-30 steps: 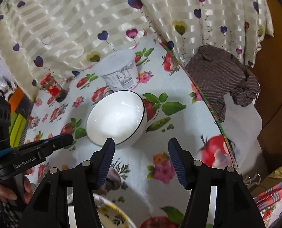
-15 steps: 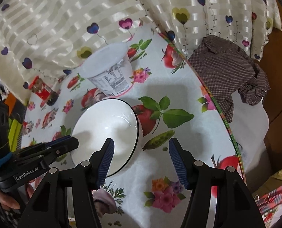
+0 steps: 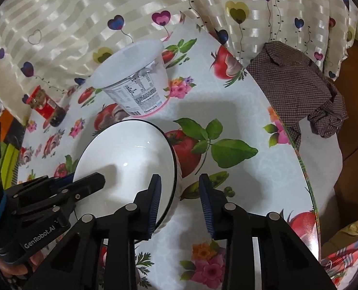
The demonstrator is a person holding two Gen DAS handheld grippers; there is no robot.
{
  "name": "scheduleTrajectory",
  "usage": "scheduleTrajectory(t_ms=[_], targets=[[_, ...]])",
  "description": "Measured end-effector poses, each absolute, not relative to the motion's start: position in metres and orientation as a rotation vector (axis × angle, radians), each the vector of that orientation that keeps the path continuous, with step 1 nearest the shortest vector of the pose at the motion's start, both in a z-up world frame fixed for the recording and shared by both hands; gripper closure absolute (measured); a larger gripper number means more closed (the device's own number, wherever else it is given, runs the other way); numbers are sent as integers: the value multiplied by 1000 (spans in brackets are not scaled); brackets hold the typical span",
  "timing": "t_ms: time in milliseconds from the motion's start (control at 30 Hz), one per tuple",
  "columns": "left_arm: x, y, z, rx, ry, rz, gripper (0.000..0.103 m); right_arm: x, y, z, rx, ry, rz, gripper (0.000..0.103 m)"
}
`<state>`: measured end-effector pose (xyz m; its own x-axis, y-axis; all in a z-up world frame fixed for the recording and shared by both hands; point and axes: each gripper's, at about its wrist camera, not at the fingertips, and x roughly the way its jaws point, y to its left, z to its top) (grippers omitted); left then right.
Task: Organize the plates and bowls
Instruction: 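Grasp and lift the white bowl with both grippers toward the floral plate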
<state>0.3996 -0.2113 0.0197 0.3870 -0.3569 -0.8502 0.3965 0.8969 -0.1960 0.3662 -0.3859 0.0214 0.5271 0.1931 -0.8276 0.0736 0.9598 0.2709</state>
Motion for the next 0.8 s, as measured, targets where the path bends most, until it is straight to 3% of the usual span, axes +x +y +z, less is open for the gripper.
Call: scheduleTrajectory(t_ms=[133, 800], targets=[[400, -214, 18, 54, 1058, -475, 82, 367, -380, 23, 279, 1004, 92, 86], [392, -203, 25, 12, 1072, -461, 85, 357, -373, 34, 309, 1024, 59, 90]])
